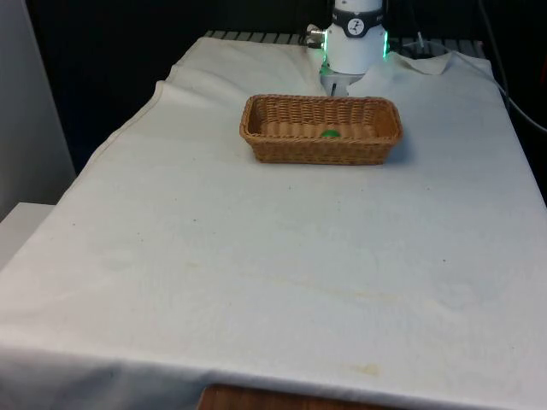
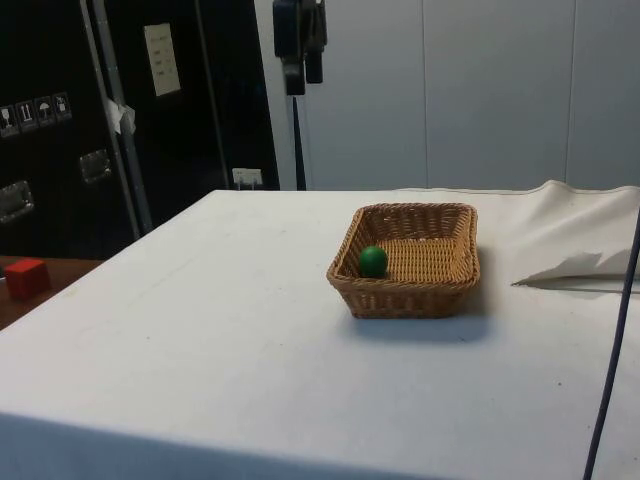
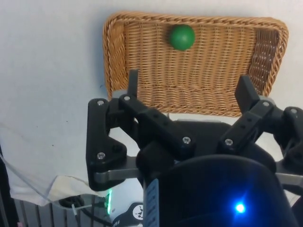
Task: Pick up the ball and place it into the basket.
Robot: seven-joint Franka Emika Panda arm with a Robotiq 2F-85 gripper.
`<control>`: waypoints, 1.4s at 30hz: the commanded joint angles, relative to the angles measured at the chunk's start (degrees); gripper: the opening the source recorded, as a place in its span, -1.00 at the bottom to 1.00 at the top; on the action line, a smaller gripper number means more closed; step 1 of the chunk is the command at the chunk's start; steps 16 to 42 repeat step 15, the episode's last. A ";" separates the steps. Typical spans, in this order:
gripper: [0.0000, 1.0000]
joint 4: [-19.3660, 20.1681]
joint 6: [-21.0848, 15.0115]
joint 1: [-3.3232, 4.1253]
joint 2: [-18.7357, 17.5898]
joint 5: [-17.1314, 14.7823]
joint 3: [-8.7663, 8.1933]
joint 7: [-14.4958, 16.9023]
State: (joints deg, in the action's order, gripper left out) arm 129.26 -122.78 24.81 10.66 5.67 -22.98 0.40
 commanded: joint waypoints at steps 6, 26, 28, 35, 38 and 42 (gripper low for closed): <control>1.00 -0.29 0.11 0.06 -0.29 -0.57 -0.06 1.38; 1.00 -1.15 0.23 0.00 -0.63 -0.23 -0.06 -0.57; 1.00 -1.15 0.23 0.00 -0.63 -0.23 -0.06 -0.57; 1.00 -1.15 0.23 0.00 -0.63 -0.23 -0.06 -0.57; 1.00 -1.15 0.23 0.00 -0.63 -0.23 -0.06 -0.57; 1.00 -1.15 0.23 0.00 -0.63 -0.23 -0.06 -0.57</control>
